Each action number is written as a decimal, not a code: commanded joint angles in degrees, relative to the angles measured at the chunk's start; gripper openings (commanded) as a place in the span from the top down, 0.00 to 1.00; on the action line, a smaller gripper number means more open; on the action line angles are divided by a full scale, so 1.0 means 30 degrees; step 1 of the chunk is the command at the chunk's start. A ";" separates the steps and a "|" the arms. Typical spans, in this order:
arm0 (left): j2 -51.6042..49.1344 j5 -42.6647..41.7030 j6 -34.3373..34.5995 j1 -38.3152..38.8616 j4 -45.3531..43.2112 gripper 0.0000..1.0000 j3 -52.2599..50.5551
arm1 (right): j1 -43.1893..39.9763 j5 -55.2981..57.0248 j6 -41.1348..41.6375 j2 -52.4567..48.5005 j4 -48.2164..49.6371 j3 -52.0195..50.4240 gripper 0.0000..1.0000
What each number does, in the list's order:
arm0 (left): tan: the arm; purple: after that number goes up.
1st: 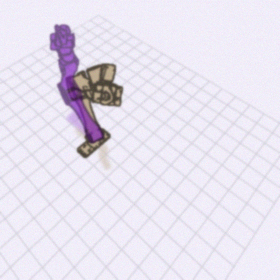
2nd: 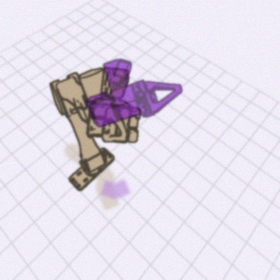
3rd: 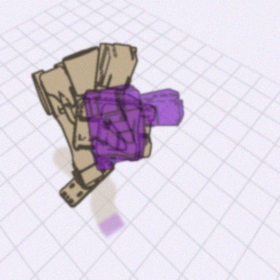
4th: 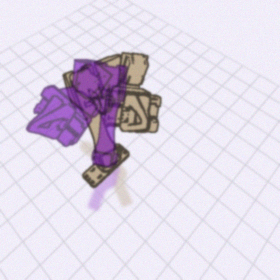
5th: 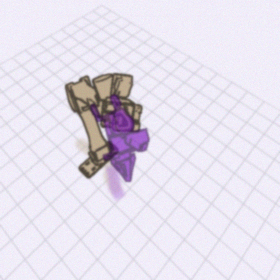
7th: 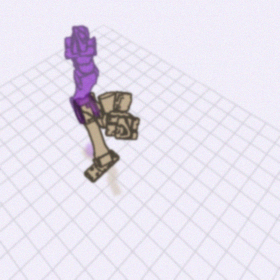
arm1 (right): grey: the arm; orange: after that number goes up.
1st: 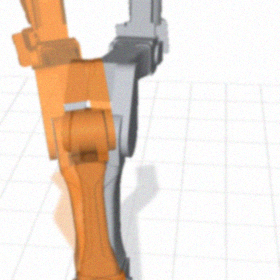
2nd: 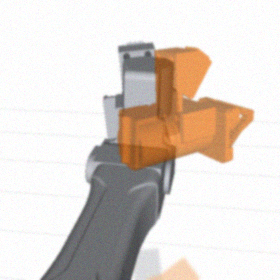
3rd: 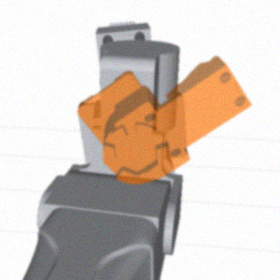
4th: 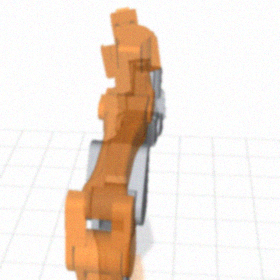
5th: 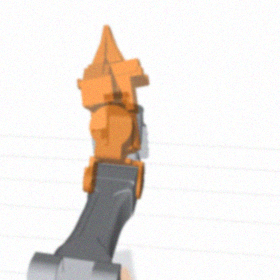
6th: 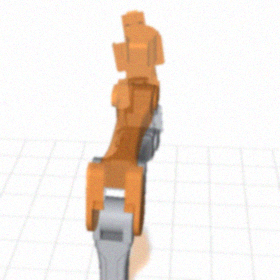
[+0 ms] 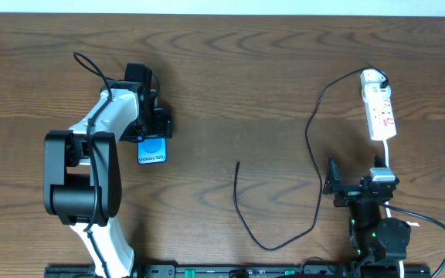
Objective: Plug charger to phone and switch on socket
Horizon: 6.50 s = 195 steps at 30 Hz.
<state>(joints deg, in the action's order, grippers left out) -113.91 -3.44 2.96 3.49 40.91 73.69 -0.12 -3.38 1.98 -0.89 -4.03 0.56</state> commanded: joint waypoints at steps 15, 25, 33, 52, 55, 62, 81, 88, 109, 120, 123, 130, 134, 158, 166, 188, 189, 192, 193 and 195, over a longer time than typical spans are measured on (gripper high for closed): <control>-0.0597 0.0525 -0.0117 -0.0044 0.0029 0.12 -0.0459 | 0.0124 0.0080 0.0182 0.0058 -0.0029 -0.0080 0.01; -0.0597 0.0525 -0.0117 -0.0044 -0.0182 0.13 -0.0459 | 0.0124 0.0080 0.0182 0.0058 -0.0022 -0.0080 0.01; -0.0597 0.0517 -0.0117 -0.0044 -0.0175 0.16 -0.0459 | 0.0124 0.0080 0.0182 0.0058 -0.0029 -0.0080 0.01; -0.0597 0.0517 -0.0117 -0.0044 -0.0175 0.18 -0.0459 | 0.0124 0.0080 0.0182 0.0058 -0.0022 -0.0080 0.01; -0.0597 0.0525 -0.0117 -0.0044 -0.0175 0.18 -0.0459 | 0.0124 0.0080 0.0182 0.0058 -0.0029 -0.0080 0.01; -0.0597 0.0517 -0.0117 -0.0044 -0.0175 0.19 -0.0459 | 0.0124 0.0080 0.0182 0.0058 -0.0029 -0.0080 0.01; -0.0597 0.0525 -0.0117 -0.0044 -0.0175 0.24 -0.0459 | 0.0124 0.0080 0.0182 0.0058 -0.0029 -0.0080 0.01; -0.0597 0.0517 -0.0117 -0.0044 -0.0175 0.25 -0.0459 | 0.0124 0.0080 0.0182 0.0058 -0.0029 -0.0080 0.01; -0.0597 0.0525 -0.0117 -0.0044 -0.0168 0.46 -0.0459 | 0.0124 0.0080 0.0182 0.0058 -0.0029 -0.0080 0.01; -0.0597 0.0525 -0.0117 -0.0044 -0.0182 0.88 -0.0459 | 0.0124 0.0080 0.0182 0.0058 -0.0022 -0.0080 0.01; -0.0597 0.0525 -0.0117 -0.0044 -0.0189 0.92 -0.0459 | 0.0124 0.0080 0.0182 0.0058 -0.0022 -0.0080 0.01; -0.0590 0.0517 -0.0117 -0.0044 -0.0189 0.93 -0.0452 | 0.0124 0.0080 0.0182 0.0058 -0.0029 -0.0080 0.01; -0.0495 0.0503 -0.0109 -0.0044 -0.0168 0.92 -0.0444 | 0.0124 0.0080 0.0182 0.0058 -0.0029 -0.0080 0.01; 0.3650 0.0073 -0.0102 -0.0051 0.0444 0.93 -0.0321 | 0.0124 0.0080 0.0182 0.0058 -0.0029 -0.0080 0.01; 0.3963 -0.5719 0.0044 -0.0051 0.0678 0.93 -0.0321 | 0.0124 0.0080 0.0182 0.0058 -0.0029 -0.0080 0.01; 0.3963 -2.1587 0.8342 -0.0051 -0.4000 0.93 -0.0321 | 0.0124 0.0080 0.0182 0.0058 -0.0029 -0.0080 0.01; 0.3963 -2.2003 0.9224 -0.0051 -0.4532 0.93 -0.0321 | 0.0124 0.0080 0.0182 0.0058 -0.0022 -0.0080 0.01; 0.3963 -2.2841 1.1664 -0.0051 -0.6076 0.92 -0.0321 | 0.0124 0.0080 0.0182 0.0058 -0.0029 -0.0080 0.01; 0.3963 -2.3190 1.2575 -0.0058 -0.6732 0.92 -0.0321 | 0.0124 0.0080 0.0182 0.0058 -0.0022 -0.0080 0.01; 0.3963 -2.3817 1.4411 -0.0073 -0.8094 0.93 -0.0321 | 0.0124 0.0080 0.0182 0.0058 -0.0022 -0.0080 0.01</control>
<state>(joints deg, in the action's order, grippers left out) -103.68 -67.00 34.70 3.49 19.51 72.55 -0.12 -3.38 1.98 -0.89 -4.03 0.56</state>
